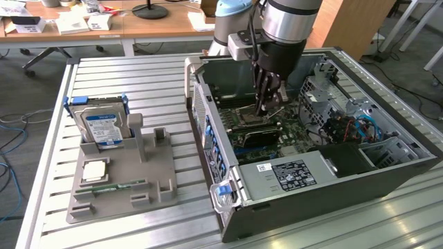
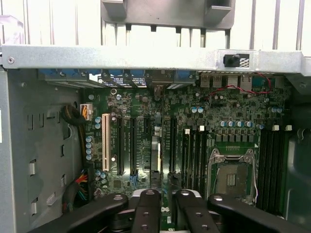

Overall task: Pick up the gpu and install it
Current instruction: 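Press down on the gpu until it lock into place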

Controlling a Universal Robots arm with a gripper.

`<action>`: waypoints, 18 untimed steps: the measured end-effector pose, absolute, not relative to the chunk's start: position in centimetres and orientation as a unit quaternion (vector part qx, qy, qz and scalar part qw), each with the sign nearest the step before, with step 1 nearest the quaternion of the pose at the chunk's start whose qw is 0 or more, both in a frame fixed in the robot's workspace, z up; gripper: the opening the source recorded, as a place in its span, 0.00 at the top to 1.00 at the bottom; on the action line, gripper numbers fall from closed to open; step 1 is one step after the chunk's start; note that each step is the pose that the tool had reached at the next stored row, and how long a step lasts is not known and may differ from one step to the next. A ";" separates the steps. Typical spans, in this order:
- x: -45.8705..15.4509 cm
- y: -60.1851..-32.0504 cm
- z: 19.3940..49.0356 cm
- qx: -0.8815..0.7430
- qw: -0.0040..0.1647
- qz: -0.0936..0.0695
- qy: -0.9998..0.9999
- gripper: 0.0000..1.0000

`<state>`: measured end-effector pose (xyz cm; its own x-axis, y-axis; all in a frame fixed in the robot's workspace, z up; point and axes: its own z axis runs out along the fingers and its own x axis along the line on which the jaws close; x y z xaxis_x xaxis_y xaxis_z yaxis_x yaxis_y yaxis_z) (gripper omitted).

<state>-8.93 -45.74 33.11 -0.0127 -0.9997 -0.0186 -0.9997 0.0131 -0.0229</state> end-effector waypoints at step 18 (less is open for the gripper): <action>-9.2 -45.6 32.3 -0.700 0.015 -0.002 0.714 0.89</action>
<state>-9.22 -45.62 32.31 -0.0189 -0.9996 -0.0186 -0.9995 0.0193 -0.0230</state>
